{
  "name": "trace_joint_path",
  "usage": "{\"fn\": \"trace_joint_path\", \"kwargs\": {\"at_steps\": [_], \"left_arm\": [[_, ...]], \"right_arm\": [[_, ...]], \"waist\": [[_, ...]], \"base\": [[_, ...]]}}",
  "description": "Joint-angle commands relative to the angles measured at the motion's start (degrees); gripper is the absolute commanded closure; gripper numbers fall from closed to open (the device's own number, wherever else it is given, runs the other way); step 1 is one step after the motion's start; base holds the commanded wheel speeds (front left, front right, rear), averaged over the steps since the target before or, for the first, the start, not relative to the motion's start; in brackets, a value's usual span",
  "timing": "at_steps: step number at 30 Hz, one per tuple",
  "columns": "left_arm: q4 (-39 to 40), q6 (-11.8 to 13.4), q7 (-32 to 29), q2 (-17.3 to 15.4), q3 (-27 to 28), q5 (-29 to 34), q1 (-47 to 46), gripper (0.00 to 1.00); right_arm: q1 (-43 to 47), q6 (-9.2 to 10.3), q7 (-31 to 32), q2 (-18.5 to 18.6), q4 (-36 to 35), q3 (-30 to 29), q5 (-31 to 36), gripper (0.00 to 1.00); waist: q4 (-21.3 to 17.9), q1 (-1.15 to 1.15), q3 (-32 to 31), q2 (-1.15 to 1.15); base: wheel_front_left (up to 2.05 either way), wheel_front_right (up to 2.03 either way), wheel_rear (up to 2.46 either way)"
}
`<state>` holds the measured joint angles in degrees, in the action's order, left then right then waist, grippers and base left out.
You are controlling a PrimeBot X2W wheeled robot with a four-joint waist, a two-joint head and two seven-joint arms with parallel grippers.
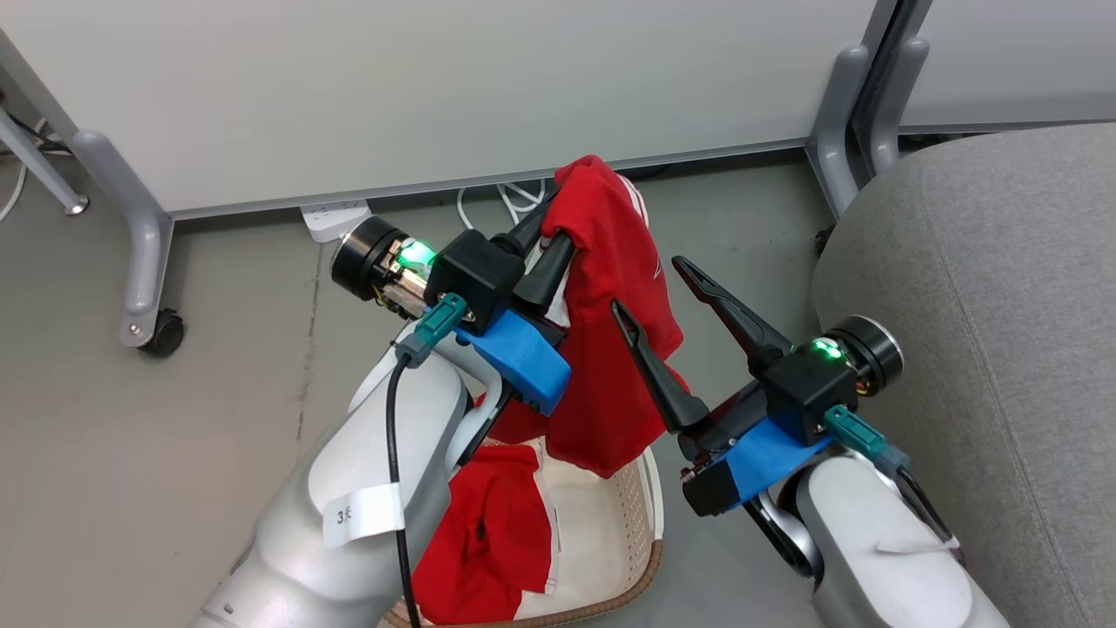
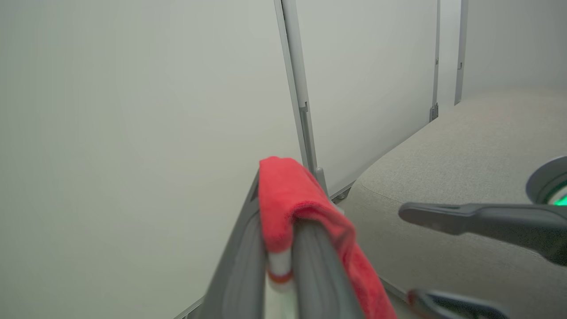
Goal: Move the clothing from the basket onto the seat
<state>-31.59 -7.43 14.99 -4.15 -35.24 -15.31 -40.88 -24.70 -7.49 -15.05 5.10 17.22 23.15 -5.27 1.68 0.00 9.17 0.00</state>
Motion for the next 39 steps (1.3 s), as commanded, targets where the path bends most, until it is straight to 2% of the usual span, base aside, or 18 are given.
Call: {"fn": "trace_joint_path", "kwargs": {"at_steps": [1, 12, 20, 26, 28, 29, 39], "left_arm": [[0.20, -0.04, 0.30, 0.04, -0.07, -0.04, -1.25, 1.00], [0.71, -0.04, 0.30, 0.84, -2.26, -0.35, -4.11, 1.00], [1.30, -0.04, 0.30, 1.20, -3.76, -1.25, -5.65, 1.00], [2.43, 0.12, 0.30, 1.28, -5.05, -2.34, -6.50, 1.00], [2.82, 0.39, 0.30, 1.29, -5.48, -2.79, -6.62, 1.00], [2.94, 0.45, 0.30, 1.30, -5.64, -2.90, -6.64, 1.00], [2.85, 1.40, 0.30, 1.29, -6.25, -3.80, -6.87, 1.00]], "right_arm": [[-1.82, -0.01, -0.20, -0.01, 0.97, 0.71, -0.21, 0.00], [-10.90, -0.01, -0.20, -1.27, 10.35, 3.01, 0.58, 0.00], [-14.13, -0.01, -0.19, -2.18, 16.89, 3.30, 1.13, 0.00], [-15.78, -0.01, -0.20, -2.25, 19.28, 3.71, -0.51, 0.00], [-16.49, -0.01, -0.20, -2.24, 20.08, 3.95, -1.24, 0.82], [-16.83, -0.01, -0.20, -2.25, 20.35, 4.15, -1.72, 1.00], [-17.54, -0.01, -0.20, -2.24, 22.21, 4.84, -2.91, 1.00]], "waist": [[0.51, 0.00, 0.82, 0.00], [2.88, 0.00, 4.30, 0.00], [4.19, 0.00, 5.56, 0.00], [5.21, 0.00, 6.33, 0.00], [5.49, 0.00, 6.45, 0.00], [5.61, 0.00, 6.51, 0.00], [5.97, 0.00, 6.21, 0.00]], "base": [[0.00, 0.00, 0.00], [0.00, 0.00, 0.00], [0.00, 0.00, 0.00], [0.00, 0.00, 0.00], [0.00, 0.00, 0.00], [0.00, 0.00, 0.00], [0.00, 0.00, 0.00]]}}
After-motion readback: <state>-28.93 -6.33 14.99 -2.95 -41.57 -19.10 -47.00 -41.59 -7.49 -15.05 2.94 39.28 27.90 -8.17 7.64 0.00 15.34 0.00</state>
